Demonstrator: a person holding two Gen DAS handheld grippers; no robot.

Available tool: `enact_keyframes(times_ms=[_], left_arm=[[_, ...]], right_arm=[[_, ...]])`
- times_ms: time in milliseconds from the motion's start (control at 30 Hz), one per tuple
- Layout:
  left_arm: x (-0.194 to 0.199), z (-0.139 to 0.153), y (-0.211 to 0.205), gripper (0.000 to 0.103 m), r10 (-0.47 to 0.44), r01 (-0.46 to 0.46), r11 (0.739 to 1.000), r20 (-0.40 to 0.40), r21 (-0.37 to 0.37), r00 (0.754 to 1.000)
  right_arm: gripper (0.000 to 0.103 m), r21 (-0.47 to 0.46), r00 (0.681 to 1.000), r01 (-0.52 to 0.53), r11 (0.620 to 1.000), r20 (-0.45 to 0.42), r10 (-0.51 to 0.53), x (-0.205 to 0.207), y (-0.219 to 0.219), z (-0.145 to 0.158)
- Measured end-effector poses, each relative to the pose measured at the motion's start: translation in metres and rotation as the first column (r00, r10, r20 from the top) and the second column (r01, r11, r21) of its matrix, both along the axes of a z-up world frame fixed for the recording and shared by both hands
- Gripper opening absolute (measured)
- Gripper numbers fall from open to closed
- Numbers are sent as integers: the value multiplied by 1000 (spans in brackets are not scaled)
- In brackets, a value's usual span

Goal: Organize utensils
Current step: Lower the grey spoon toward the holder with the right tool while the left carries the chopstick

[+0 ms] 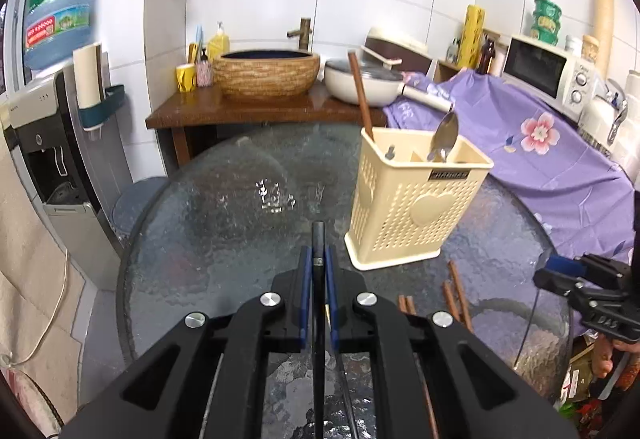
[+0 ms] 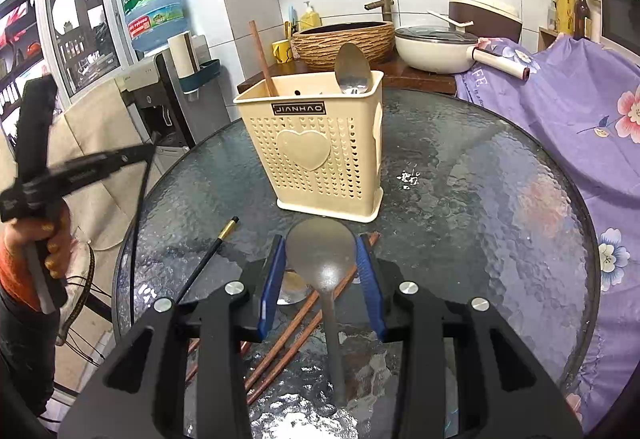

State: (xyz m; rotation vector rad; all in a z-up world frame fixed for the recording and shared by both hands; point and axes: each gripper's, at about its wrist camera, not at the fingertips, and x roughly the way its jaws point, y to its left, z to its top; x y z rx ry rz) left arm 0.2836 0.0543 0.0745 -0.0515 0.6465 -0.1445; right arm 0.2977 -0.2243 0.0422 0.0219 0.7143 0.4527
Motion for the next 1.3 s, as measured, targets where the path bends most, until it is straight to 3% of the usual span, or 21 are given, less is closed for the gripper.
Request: enact_keyframes(times_ms=[467, 967, 1100, 1300], left_arm=[[-29, 35, 6, 8, 2, 0, 1000, 114, -19, 993], [-19, 73, 0, 8, 13, -8, 1000, 198, -27, 980], [-10, 93, -5, 7, -2, 14, 998, 215, -54, 977], [1, 142, -13, 7, -44, 70, 993, 258, -95, 965]], right_arm=[[37, 41, 999, -16, 999, 41, 14, -5, 0, 20], [37, 26, 994, -59, 998, 99, 56, 8, 25, 51], [37, 37, 992, -64, 997, 108, 60, 18, 27, 63], [37, 131, 990, -66, 989, 130, 49, 45, 23, 106]])
